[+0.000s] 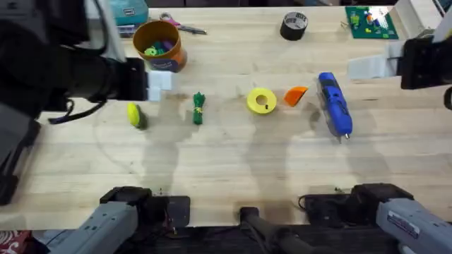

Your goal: Pick up the gripper from the table and insert it into the empty holder that is missing its gripper. Then pick up a screw, insert it into the mounting hole, and use the screwdriver to tighten it. Finally, clean up the table by picking up the vegetable and placing it into the bucket.

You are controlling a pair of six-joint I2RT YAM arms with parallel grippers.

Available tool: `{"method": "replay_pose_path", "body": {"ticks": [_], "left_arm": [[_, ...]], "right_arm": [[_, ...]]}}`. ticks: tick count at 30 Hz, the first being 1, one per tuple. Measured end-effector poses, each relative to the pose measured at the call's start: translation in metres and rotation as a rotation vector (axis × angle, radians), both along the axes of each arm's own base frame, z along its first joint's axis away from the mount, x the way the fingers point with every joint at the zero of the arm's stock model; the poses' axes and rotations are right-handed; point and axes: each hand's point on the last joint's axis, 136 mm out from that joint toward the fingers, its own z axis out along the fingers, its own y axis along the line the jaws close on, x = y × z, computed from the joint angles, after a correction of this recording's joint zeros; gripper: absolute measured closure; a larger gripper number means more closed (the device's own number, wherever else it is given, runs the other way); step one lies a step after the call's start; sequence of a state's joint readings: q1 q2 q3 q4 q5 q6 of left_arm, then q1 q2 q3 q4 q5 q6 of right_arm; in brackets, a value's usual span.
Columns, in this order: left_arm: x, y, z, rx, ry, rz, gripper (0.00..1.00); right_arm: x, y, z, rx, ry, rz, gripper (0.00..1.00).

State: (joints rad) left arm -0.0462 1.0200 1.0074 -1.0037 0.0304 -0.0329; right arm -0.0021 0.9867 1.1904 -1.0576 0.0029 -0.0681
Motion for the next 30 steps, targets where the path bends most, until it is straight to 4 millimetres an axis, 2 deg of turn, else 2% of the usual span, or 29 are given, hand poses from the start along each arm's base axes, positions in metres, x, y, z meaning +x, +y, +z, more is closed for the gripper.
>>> {"method": "replay_pose_path", "body": {"ticks": [4,8,9,10,14,21,25,30], "left_arm": [[-0.004,-0.028,-0.019,-0.019,0.116,-0.059,0.015],[-0.006,-0.058,-0.047,-0.027,0.241,-0.094,0.015],[-0.006,-0.065,-0.055,-0.025,0.272,-0.098,0.015],[-0.003,-0.079,-0.075,-0.017,0.333,-0.106,0.016],[0.006,-0.088,-0.097,-0.010,0.375,-0.103,0.015],[0.024,-0.094,-0.128,-0.003,0.407,-0.085,0.017],[0.026,-0.093,-0.142,0.006,0.437,-0.073,0.175],[0.026,-0.089,-0.147,0.006,0.455,-0.052,0.554]], "right_arm": [[0.000,0.000,0.000,0.000,-0.002,0.000,0.006],[0.000,0.000,0.000,0.000,-0.002,0.000,0.006],[0.001,0.000,0.000,0.000,-0.003,0.000,0.006],[0.001,0.000,0.000,0.000,-0.003,0.000,0.005],[0.001,0.000,0.000,-0.002,-0.003,0.002,0.006],[0.001,0.000,0.000,-0.002,-0.003,0.003,0.006],[0.001,0.000,0.000,-0.002,-0.003,0.003,0.006],[0.001,0.000,0.000,-0.002,-0.003,0.003,0.006]]}}
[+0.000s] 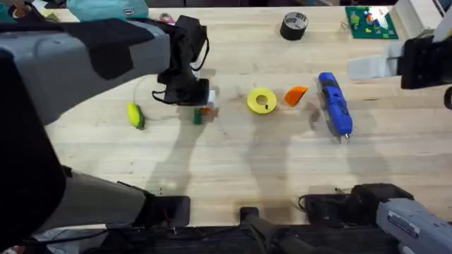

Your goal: Pick up the gripper from the table and insert it into the empty holder that is missing its gripper. Then pick up a screw, insert it into the mounting hole, and use the screwdriver to tighten it. Finally, clean up the table by picking up the vegetable and placing it into the bucket.

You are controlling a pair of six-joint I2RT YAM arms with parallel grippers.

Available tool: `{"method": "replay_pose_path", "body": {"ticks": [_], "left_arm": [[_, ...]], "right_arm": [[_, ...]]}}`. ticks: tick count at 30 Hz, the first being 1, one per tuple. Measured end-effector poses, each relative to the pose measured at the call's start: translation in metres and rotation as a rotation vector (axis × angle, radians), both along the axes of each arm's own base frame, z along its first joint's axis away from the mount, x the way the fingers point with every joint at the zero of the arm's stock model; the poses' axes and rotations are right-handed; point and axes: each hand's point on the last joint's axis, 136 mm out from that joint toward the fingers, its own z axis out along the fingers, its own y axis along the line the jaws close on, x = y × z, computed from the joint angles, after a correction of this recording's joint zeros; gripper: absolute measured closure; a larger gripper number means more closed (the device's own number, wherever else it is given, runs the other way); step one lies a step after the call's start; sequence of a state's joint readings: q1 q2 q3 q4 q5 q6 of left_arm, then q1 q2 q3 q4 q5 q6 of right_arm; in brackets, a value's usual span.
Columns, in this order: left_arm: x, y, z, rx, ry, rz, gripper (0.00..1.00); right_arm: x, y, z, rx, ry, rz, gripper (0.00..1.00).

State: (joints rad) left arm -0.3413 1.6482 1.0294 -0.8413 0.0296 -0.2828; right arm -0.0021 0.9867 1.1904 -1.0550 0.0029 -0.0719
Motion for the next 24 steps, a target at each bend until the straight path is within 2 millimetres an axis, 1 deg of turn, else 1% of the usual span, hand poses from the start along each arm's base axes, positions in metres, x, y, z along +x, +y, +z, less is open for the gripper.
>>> {"method": "replay_pose_path", "body": {"ticks": [1,2,3,7,20,22,24], "left_arm": [[0.001,0.005,0.000,0.000,0.002,0.020,0.877],[0.002,0.007,0.000,0.001,0.002,0.024,0.962],[0.002,0.008,0.000,0.001,0.003,0.029,0.990],[0.003,0.011,0.000,0.001,0.003,0.041,0.996],[0.003,0.011,0.000,0.001,0.003,0.041,0.996],[0.003,0.011,0.002,0.001,0.003,0.041,0.996],[0.003,0.011,0.010,0.000,0.000,0.041,0.996]], "right_arm": [[0.000,0.000,0.000,0.000,0.000,0.000,0.006],[0.000,0.000,0.000,0.000,0.000,0.000,0.006],[0.000,0.000,0.000,0.000,0.000,0.000,0.006],[0.000,0.000,0.000,0.000,0.000,0.000,0.006],[0.000,0.000,0.000,0.000,0.000,0.001,0.006],[0.000,0.000,0.000,0.000,0.000,0.001,0.006],[0.000,0.000,0.000,-0.002,0.000,0.002,0.006]]}}
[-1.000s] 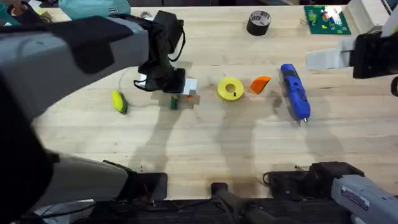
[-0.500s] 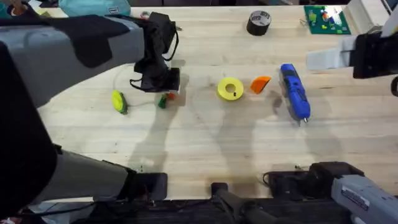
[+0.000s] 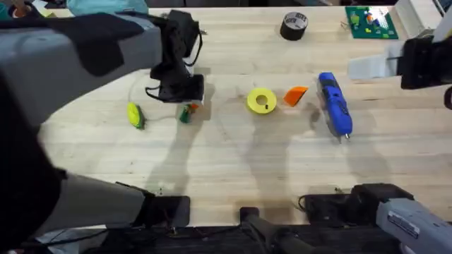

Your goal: Pick up the gripper from the table and insert it into the empty holder that is missing its gripper. Then pick up a screw, insert it into the mounting hole, and use the screwdriver to tighten it. Finally, clean up the table by picking up the vegetable and placing it into the bucket.

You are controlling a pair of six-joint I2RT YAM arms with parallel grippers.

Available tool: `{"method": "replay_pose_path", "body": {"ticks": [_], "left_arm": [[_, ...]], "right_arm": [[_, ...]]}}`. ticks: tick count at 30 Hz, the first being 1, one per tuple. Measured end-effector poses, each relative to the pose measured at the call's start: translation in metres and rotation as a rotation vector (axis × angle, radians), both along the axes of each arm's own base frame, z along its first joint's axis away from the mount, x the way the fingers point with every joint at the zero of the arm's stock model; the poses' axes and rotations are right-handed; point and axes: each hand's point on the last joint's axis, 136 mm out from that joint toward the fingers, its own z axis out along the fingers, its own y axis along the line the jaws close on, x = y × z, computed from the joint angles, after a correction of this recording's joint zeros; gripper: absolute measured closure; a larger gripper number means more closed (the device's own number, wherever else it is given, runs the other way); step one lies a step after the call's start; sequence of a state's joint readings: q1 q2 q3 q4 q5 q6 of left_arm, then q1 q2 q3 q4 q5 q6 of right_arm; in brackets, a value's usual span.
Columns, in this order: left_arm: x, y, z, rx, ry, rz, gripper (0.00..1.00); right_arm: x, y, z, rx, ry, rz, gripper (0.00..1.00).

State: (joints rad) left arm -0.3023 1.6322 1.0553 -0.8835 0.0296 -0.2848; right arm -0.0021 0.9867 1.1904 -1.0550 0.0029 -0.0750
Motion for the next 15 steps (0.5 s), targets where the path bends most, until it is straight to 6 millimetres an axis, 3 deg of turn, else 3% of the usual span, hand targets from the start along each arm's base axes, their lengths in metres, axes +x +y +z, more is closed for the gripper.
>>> {"method": "replay_pose_path", "body": {"ticks": [3,10,15], "left_arm": [[0.001,0.000,0.027,-0.010,-0.030,0.000,0.996],[0.001,0.000,0.120,-0.062,-0.200,0.000,0.996],[-0.008,0.003,0.166,-0.096,-0.308,0.000,0.996]], "right_arm": [[0.000,0.000,0.000,0.000,0.000,0.000,0.006],[0.000,0.000,0.000,0.000,0.000,0.000,0.006],[0.000,0.000,0.000,0.000,0.000,0.000,0.006]]}}
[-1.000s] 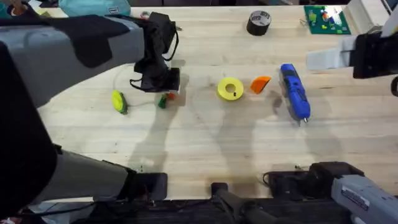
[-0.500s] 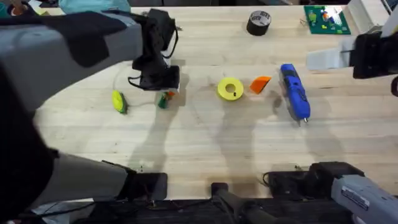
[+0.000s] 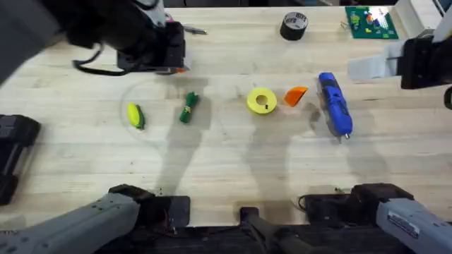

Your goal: Pick up the gripper from the table and insert it into the empty holder that is missing its gripper. Then pick up a screw, insert it into the mounting hole, and use the screwdriver to tighten it. Finally, clean up the table by picking up the vegetable and placing it into the bucket.

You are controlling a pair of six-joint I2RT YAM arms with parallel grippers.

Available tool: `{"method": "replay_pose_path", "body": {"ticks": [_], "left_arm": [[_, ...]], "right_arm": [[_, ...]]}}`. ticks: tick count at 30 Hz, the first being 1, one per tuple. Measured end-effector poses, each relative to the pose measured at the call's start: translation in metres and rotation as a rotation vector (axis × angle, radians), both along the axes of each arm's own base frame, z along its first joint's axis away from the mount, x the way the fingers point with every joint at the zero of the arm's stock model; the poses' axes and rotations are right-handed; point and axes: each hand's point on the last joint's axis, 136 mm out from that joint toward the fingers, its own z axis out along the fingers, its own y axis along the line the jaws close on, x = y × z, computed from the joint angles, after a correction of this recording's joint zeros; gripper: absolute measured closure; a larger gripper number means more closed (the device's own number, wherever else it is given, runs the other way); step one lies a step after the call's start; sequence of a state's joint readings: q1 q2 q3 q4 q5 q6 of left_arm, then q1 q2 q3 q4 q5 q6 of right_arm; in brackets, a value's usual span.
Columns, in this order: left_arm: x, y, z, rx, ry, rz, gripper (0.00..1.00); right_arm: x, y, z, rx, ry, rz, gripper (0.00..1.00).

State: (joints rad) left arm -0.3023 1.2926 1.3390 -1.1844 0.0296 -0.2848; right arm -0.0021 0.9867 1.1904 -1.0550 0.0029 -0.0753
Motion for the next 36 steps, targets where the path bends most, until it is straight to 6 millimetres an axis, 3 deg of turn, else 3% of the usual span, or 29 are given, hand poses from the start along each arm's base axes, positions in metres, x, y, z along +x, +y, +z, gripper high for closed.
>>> {"method": "replay_pose_path", "body": {"ticks": [7,14,15,19,21,36], "left_arm": [[-0.014,0.004,0.029,-0.031,-0.098,0.000,0.996],[-0.017,0.005,0.036,-0.039,-0.123,0.001,0.987],[-0.017,0.005,0.036,-0.038,-0.123,-0.001,0.906],[-0.017,0.005,0.036,-0.038,-0.123,0.000,0.279],[-0.017,0.005,0.036,-0.040,-0.123,0.003,0.049],[-0.013,0.004,0.038,-0.040,-0.142,-0.006,0.015]], "right_arm": [[0.000,0.000,0.000,0.000,0.000,0.000,0.006],[0.000,0.000,0.000,0.000,0.000,0.000,0.006],[0.000,0.000,0.000,0.000,0.000,0.000,0.006],[0.000,0.000,0.000,0.000,0.000,0.000,0.006],[0.000,0.000,0.000,0.000,0.000,0.000,0.006],[0.000,0.000,0.000,0.000,0.000,0.000,0.007]]}}
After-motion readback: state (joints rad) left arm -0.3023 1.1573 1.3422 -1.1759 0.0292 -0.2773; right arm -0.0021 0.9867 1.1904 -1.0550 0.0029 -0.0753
